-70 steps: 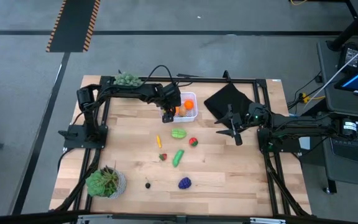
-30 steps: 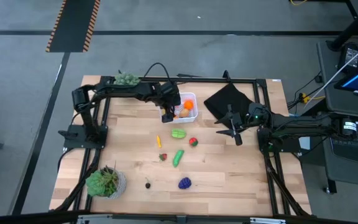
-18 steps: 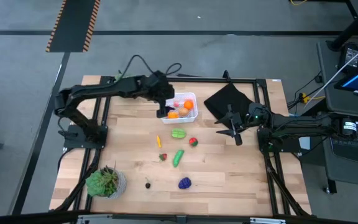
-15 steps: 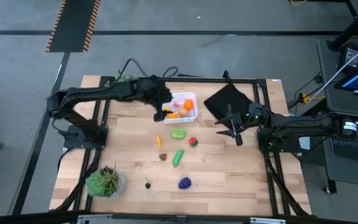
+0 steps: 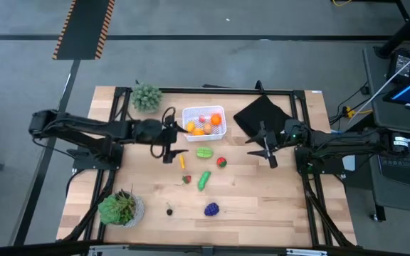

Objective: Pick and placing Produce into tupperware
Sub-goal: Put the right strawberry into the white bin

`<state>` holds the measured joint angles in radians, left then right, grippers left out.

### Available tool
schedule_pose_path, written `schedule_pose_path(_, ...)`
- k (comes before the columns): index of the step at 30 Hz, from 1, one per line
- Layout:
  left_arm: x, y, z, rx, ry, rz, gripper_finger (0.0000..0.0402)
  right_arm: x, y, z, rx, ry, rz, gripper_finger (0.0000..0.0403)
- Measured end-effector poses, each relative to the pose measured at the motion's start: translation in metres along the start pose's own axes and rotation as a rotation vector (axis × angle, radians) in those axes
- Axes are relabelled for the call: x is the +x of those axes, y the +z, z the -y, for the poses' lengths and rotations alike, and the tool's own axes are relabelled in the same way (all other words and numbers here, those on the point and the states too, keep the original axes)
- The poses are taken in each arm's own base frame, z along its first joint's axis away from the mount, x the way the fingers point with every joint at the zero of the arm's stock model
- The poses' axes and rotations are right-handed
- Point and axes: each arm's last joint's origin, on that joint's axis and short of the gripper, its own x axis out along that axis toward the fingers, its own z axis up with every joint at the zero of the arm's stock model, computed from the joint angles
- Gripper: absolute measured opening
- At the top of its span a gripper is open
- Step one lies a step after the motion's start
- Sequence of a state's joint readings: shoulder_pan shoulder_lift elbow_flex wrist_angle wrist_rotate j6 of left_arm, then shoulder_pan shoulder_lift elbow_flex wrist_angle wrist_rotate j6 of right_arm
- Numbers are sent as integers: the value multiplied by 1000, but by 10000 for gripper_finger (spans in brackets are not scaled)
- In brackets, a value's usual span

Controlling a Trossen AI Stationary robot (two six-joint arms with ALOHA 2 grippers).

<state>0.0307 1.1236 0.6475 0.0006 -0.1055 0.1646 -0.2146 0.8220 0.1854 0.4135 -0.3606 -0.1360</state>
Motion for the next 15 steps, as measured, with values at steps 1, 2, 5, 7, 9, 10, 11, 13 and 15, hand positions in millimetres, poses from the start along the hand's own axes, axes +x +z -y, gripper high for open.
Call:
schedule_pose_path(1, -2, -1, 4, 1, -10, 18, 339, 1, 3, -1, -4, -9, 1, 212)
schedule_pose_path(2, -4, -2, 8, 6, -17, 38, 339, 2, 6, -2, -5, -9, -3, 212)
schedule_pose_path(5, -7, -6, 18, 3, -19, 78, 339, 6, 15, -6, 0, -17, -58, 212)
schedule_pose_path(7, -8, -9, 24, 7, -18, 107, 339, 9, 23, -12, 15, -19, -110, 212)
schedule_pose_path(9, -9, -9, 29, 9, -32, 152, 339, 11, 29, -19, 22, -15, -157, 212)
schedule_pose_path(10, -10, -11, 32, 12, -42, 165, 339, 13, 32, -23, 28, -14, -175, 212)
schedule_pose_path(11, -10, -12, 36, 15, -53, 175, 339, 15, 36, -28, 29, -11, -190, 212)
schedule_pose_path(13, -11, -14, 42, 24, -75, 183, 339, 18, 41, -39, 26, -5, -207, 212)
schedule_pose_path(15, -12, -17, 47, 26, -95, 194, 339, 22, 47, -50, 23, -21, -227, 212)
